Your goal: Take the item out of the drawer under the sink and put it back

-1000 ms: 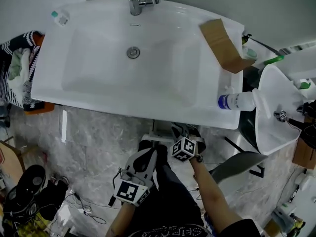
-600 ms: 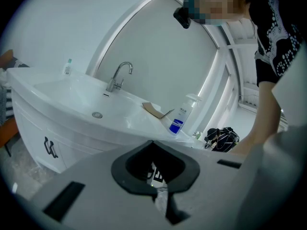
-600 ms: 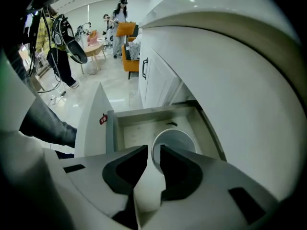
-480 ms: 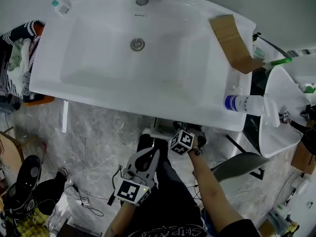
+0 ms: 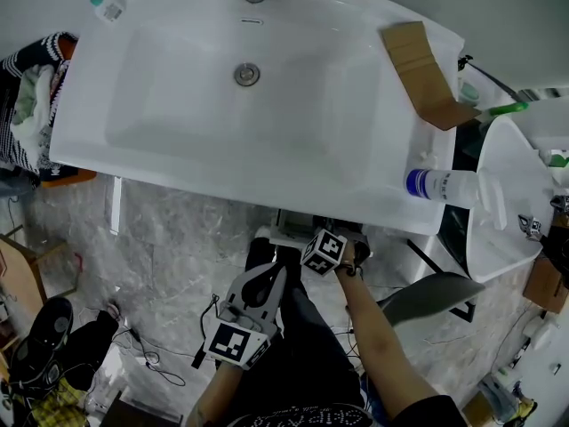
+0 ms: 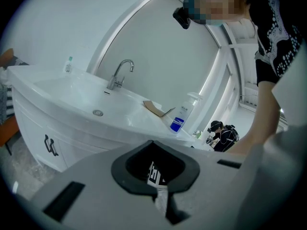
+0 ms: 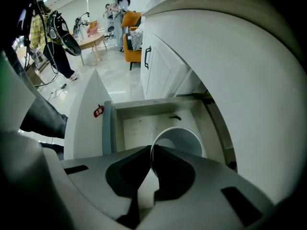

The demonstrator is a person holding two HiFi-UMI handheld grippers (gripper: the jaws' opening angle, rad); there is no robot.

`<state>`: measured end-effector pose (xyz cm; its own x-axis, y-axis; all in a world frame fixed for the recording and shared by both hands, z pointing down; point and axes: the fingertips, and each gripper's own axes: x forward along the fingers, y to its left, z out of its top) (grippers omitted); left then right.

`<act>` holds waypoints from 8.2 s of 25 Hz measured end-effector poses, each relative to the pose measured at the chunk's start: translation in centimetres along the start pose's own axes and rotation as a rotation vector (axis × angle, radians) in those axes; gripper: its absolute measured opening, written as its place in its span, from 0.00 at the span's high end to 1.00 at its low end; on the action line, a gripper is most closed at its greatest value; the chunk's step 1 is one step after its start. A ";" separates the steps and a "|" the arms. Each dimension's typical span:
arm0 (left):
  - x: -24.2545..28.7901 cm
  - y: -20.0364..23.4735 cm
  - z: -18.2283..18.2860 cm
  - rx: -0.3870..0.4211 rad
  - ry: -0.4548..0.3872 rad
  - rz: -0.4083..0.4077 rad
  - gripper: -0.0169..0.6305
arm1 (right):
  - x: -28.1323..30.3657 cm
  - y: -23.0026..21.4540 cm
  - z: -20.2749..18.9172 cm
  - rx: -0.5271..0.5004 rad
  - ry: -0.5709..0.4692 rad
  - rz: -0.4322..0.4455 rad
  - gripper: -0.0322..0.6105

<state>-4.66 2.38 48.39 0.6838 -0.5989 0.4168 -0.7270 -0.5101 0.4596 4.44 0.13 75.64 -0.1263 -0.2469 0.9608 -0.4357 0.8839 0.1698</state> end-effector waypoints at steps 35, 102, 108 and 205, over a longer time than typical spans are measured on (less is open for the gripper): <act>-4.8 -8.2 7.2 0.258 -0.105 -0.256 0.97 | -28.7 -1.0 2.7 0.632 -0.635 -0.372 0.91; -6.1 -6.9 4.7 0.114 -0.108 -0.135 0.97 | -22.4 0.6 3.3 0.151 -0.461 -0.280 0.91; -5.6 -6.5 3.3 0.075 -0.101 -0.124 0.97 | -19.3 0.4 2.7 0.137 -0.413 -0.247 0.91; -9.4 -10.0 11.1 0.296 -0.219 -0.284 0.97 | -43.8 0.7 4.0 0.826 -1.101 -0.455 0.92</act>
<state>-4.54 6.25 31.18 0.8521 -0.5102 0.1165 -0.5213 -0.8081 0.2743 6.06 9.95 32.82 -0.2812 -0.9491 0.1420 -0.9559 0.2639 -0.1291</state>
